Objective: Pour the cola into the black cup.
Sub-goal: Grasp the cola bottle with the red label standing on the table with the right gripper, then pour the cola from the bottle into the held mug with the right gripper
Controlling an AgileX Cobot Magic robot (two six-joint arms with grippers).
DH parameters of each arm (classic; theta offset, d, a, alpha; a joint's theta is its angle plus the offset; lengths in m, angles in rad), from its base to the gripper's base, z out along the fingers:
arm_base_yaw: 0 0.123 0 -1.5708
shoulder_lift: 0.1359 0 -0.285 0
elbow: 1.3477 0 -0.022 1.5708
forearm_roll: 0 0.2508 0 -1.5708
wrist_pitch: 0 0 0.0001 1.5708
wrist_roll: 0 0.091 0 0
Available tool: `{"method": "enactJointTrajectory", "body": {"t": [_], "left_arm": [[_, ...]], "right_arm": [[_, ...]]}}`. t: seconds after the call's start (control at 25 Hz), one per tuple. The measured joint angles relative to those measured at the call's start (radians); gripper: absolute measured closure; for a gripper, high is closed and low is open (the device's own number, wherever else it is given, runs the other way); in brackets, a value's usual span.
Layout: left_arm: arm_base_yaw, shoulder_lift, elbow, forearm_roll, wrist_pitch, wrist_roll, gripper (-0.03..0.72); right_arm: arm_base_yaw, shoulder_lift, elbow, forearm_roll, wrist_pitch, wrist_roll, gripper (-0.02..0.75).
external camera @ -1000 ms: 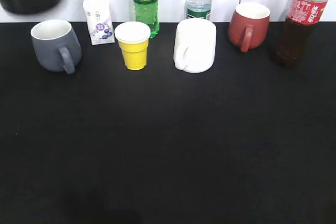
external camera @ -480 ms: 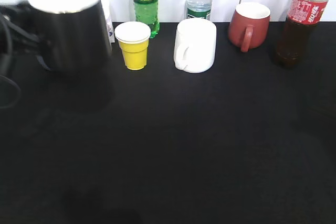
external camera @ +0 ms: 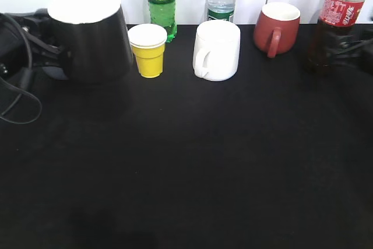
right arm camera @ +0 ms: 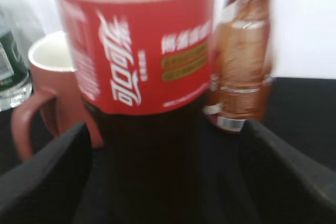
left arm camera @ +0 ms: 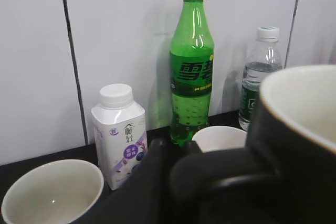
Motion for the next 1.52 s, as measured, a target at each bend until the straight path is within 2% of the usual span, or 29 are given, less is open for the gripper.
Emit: {"method": "enactJointTrajectory", "body": {"t": [0.24, 0.28, 0.4, 0.44, 0.6, 0.72, 0.8, 0.88, 0.96, 1.04, 1.16, 1.28, 1.4, 1.52], "left_arm": [[0.000, 0.000, 0.000, 0.000, -0.023, 0.000, 0.628], [0.000, 0.000, 0.000, 0.000, -0.023, 0.000, 0.628], [0.000, 0.000, 0.000, 0.002, -0.023, 0.000, 0.628], [0.000, 0.000, 0.000, 0.017, -0.023, 0.000, 0.629], [0.000, 0.000, 0.000, 0.145, -0.016, -0.046, 0.629], [0.000, 0.032, 0.000, 0.265, -0.035, -0.105, 0.629], [0.000, 0.062, 0.000, 0.309, -0.073, -0.119, 0.629], [0.000, 0.066, 0.000, 0.321, -0.094, -0.131, 0.629], [0.000, 0.066, 0.000, 0.381, -0.105, -0.140, 0.629], [0.000, 0.067, 0.000, 0.416, -0.116, -0.165, 0.629], [0.000, 0.067, 0.000, 0.482, -0.120, -0.183, 0.629], [0.000, 0.067, 0.000, 0.492, -0.102, -0.194, 0.629], [0.000, 0.067, 0.000, 0.496, -0.094, -0.198, 0.629], [0.000, 0.067, 0.000, 0.552, -0.094, -0.211, 0.629]], "right_arm": [[0.033, 0.192, -0.196, -0.028, 0.000, 0.020, 0.078], [0.040, 0.205, -0.216, -0.029, -0.001, 0.020, 0.110], [0.041, 0.214, -0.227, -0.027, -0.006, 0.018, 0.328], [0.041, 0.214, -0.226, -0.027, -0.014, 0.009, 0.361], [0.041, 0.049, -0.099, -0.088, 0.025, -0.001, 0.361], [0.070, -0.167, 0.013, -0.200, 0.051, -0.003, 0.363], [0.164, -0.263, 0.021, -0.246, 0.099, -0.038, 0.363], [0.288, -0.294, 0.021, -0.258, 0.102, -0.175, 0.363], [0.393, -0.294, 0.019, -0.263, 0.161, -0.277, 0.363], [0.462, -0.279, -0.008, -0.263, 0.204, -0.382, 0.363], [0.476, -0.233, -0.057, -0.252, 0.223, -0.566, 0.363], [0.476, -0.232, -0.063, -0.182, 0.225, -0.834, 0.363], [0.476, -0.232, -0.067, -0.180, 0.225, -0.952, 0.363], [0.476, -0.212, -0.068, -0.177, 0.188, -1.055, 0.363]]}}
